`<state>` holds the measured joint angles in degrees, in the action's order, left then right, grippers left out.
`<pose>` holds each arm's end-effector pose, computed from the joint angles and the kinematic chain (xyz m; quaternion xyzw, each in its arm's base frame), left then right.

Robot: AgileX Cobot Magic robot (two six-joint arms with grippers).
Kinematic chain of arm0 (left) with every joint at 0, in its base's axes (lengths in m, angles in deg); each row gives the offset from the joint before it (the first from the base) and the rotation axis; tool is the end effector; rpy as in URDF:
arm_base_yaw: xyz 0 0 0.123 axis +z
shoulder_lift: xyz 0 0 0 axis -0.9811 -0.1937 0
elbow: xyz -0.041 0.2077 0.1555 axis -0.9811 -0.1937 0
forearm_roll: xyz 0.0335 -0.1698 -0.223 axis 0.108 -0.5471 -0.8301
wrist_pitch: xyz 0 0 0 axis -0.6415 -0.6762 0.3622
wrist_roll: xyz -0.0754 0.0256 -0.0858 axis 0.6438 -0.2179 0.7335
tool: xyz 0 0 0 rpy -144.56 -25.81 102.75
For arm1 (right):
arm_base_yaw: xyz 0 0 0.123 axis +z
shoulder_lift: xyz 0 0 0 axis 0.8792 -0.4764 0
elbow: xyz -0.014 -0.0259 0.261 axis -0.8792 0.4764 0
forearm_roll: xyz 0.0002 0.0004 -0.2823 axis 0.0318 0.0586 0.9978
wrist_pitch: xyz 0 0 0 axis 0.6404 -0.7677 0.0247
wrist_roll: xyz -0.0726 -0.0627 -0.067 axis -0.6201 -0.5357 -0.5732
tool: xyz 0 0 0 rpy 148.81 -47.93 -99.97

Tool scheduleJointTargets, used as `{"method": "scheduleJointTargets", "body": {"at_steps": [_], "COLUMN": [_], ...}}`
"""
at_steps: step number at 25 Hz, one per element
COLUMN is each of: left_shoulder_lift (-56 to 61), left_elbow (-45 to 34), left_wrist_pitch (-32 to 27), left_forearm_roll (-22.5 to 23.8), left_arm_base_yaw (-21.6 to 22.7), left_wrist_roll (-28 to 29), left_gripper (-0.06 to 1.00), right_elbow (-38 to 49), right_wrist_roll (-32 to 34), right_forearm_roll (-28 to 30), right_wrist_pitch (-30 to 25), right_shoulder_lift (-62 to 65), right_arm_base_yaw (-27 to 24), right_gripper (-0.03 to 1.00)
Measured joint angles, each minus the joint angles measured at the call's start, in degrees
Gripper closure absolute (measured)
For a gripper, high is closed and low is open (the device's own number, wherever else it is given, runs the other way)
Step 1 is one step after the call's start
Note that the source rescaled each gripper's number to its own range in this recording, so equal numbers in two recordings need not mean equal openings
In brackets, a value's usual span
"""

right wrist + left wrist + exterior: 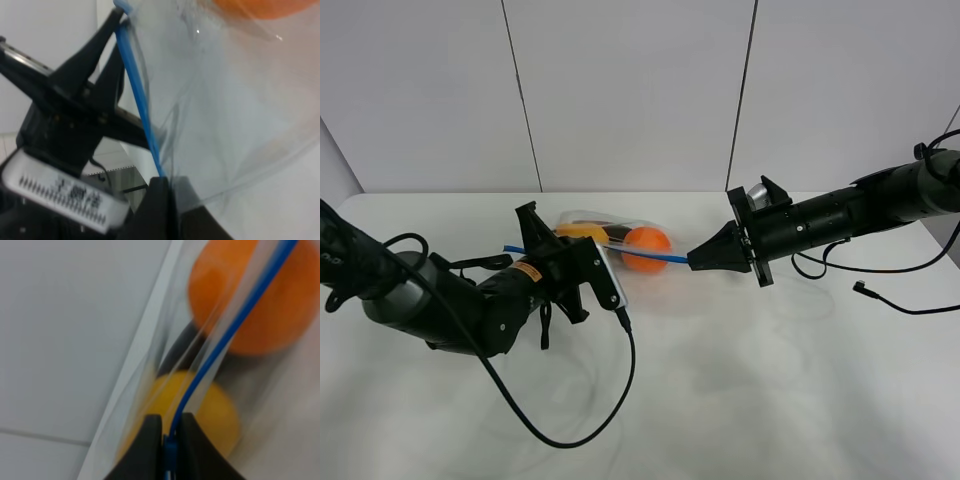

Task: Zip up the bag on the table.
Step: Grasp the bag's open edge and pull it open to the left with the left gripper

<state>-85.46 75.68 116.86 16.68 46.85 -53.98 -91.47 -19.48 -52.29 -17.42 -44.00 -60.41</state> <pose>0.3396 -0.1684 0.0652 0.4846 0.6336 0.2518 0.5481 0.3736 0.1124 0.0896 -0.0070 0.8478 0.5293 0.0311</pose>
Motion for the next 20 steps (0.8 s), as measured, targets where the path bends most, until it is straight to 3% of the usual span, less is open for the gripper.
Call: {"method": "scheduleJointTargets", "body": {"at_steps": [7, 14, 20], "left_shoulder_lift": [0.0, 0.0, 0.0], "left_elbow": [0.0, 0.0, -0.2], "left_wrist_pitch": [0.0, -0.1, -0.9], "left_forearm_roll": [3.3, 3.8, 6.3], "left_arm_base_yaw": [7.8, 14.0, 17.0], "left_wrist_roll": [-0.1, -0.1, 0.0], "left_gripper": [0.94, 0.94, 0.94], "right_elbow": [-0.1, -0.1, -0.2], "right_wrist_roll": [0.0, 0.0, 0.0], "right_forearm_roll": [-0.5, -0.4, -1.0], "right_wrist_pitch": [0.0, 0.0, 0.0], "right_shoulder_lift": [0.0, 0.0, 0.0], "right_arm_base_yaw": [0.0, 0.0, 0.3], "right_gripper": [0.97, 0.97, 0.97]}}
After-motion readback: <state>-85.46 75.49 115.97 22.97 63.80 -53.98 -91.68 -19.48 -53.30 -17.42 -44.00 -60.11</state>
